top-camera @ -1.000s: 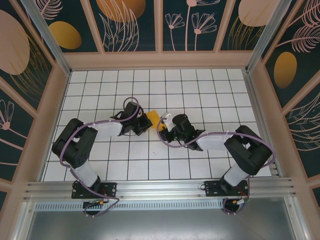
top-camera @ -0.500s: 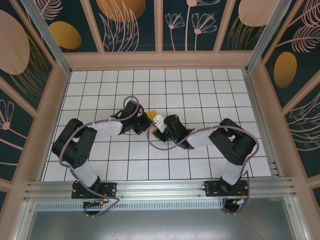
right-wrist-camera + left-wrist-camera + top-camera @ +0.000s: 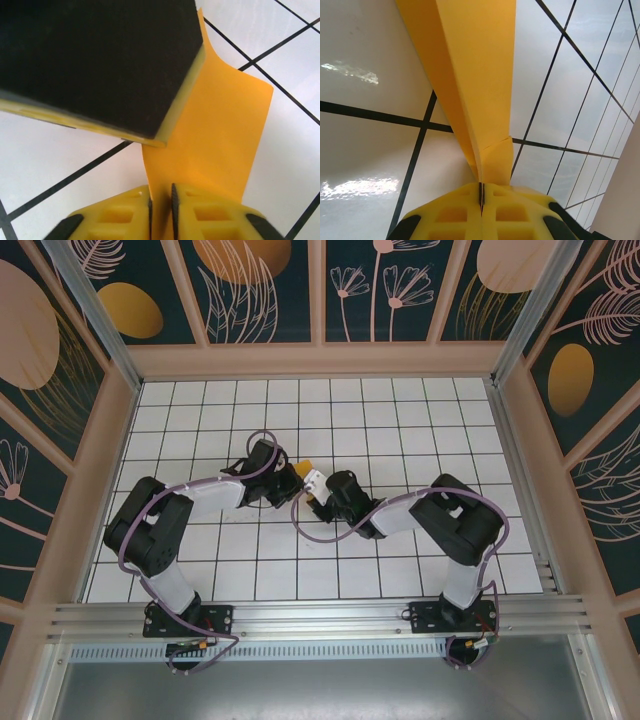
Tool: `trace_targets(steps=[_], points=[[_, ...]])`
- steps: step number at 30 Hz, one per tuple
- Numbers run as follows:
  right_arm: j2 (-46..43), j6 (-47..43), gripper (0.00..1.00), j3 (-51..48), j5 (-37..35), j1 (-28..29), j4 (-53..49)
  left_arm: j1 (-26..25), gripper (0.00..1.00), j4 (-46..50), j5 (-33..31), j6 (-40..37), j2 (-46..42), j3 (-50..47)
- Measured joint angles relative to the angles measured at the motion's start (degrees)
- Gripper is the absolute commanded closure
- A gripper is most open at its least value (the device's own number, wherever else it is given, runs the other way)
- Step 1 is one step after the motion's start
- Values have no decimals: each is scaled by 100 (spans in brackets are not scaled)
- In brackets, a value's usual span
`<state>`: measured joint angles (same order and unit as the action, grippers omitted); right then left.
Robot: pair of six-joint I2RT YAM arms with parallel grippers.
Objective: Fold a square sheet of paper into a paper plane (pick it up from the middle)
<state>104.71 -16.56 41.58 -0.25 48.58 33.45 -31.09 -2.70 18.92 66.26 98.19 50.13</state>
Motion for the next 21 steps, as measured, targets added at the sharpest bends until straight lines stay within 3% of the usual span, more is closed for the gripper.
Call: trace_targets(steps=[2,6,9,14,21], points=[[17,11,94,0,0,-17,37,0,96,17,-2,0,0,13],[24,90,100,0,96,-79,98,0,81,55,-63,-33,-2,46],[24,227,100,-7,299,-201,111,7,65,146,-146,-94,-55,111],[15,557,100,-33,772,-479,109,160,49,199,-278,-188,-319,142],[-42,1167,100,-48,1565,-743,92,496,45,208,-466,-291,-835,81]])
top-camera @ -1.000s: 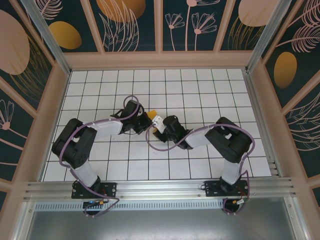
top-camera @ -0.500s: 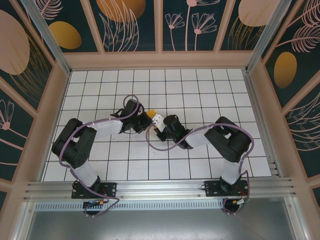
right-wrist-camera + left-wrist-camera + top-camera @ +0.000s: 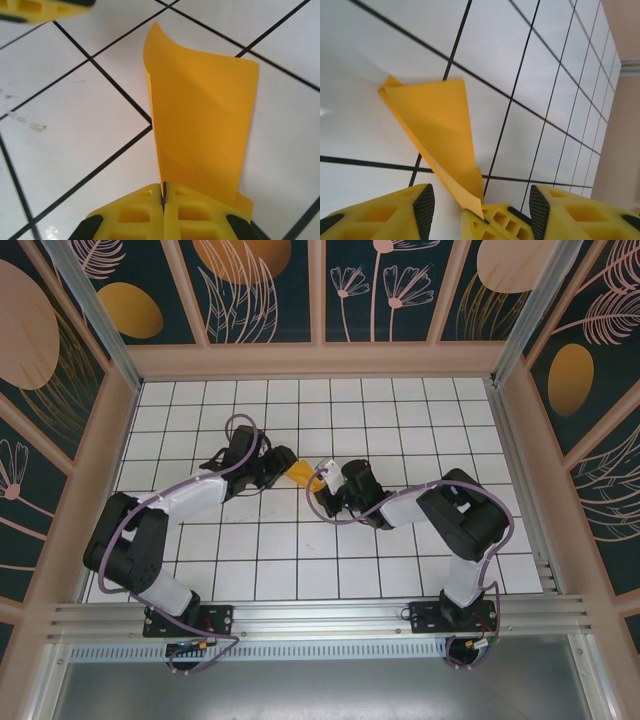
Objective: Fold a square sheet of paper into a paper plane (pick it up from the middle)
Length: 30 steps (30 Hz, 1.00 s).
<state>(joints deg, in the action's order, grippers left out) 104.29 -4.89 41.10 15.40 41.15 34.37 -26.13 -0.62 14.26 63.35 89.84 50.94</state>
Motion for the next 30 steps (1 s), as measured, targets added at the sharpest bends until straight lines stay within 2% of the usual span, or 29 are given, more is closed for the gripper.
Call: trace_targets(steps=[14,23,30], points=[[326,1880,100,750,1738,-363,-269,15,44,-575,-76,-208,-363,-802],[765,2946,100,953,2302,-483,-424,15,46,-1021,-61,-334,-404,-1014],[817,3606,100,955,2553,-597,-400,15,52,-1394,133,-466,-378,-1143]])
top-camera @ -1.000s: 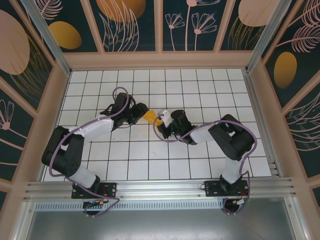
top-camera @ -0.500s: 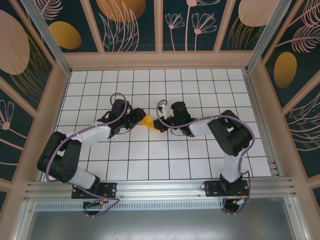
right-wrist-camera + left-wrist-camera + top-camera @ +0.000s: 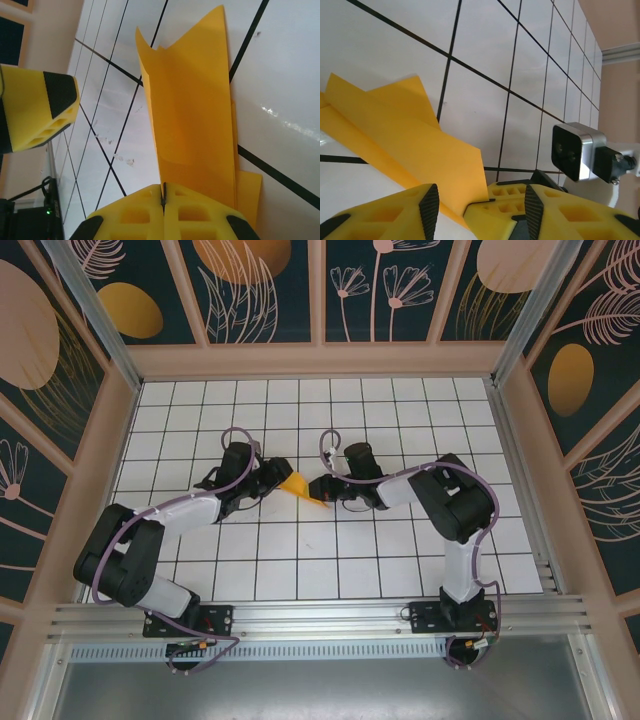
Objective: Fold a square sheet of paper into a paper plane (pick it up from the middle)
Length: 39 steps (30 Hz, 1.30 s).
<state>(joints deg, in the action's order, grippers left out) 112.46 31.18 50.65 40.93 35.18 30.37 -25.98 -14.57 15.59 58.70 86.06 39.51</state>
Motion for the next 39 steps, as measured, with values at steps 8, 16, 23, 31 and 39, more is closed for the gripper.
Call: trace_targets(steps=[8,16,23,31,39], points=[[24,623,100,-68,-13,-63,284,0,61,-629,354,-68,352,-155],[96,966,100,-94,-90,-129,374,0,65,-1016,555,-85,699,-192],[133,986,100,-94,-57,-129,374,0,65,-1174,640,-85,841,-192],[282,920,100,-70,125,-136,223,0,65,-1239,651,-149,885,-190],[387,772,100,92,269,-146,15,0,66,-1268,702,-166,1126,-190]])
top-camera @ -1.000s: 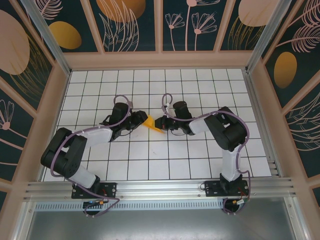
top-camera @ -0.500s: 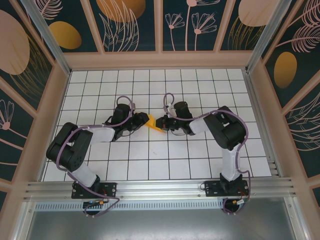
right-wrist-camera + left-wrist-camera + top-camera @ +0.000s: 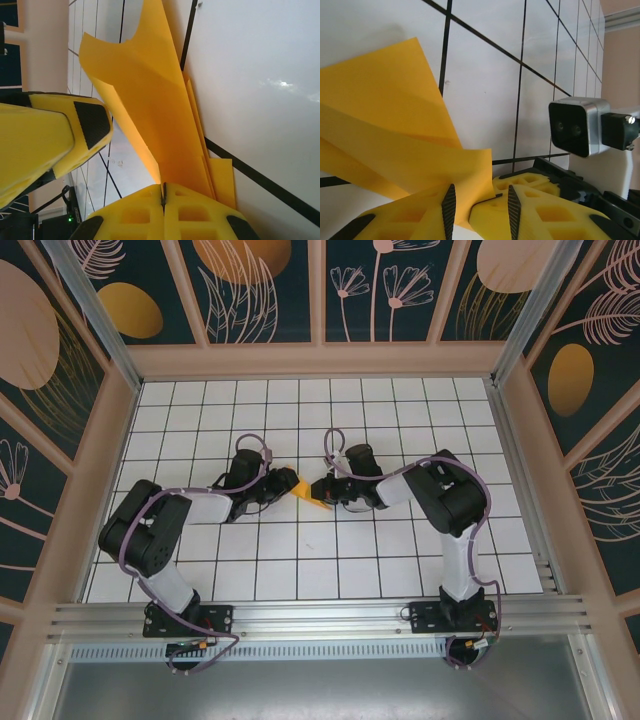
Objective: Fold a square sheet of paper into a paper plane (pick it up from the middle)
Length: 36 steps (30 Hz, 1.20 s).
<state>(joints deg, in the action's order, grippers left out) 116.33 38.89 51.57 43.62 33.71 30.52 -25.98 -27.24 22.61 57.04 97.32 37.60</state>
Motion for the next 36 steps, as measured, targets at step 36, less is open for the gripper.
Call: trace_targets(steps=[36], points=[[109,-295,100,319,170,-37,-514,0,70,234,-267,35,385,146]])
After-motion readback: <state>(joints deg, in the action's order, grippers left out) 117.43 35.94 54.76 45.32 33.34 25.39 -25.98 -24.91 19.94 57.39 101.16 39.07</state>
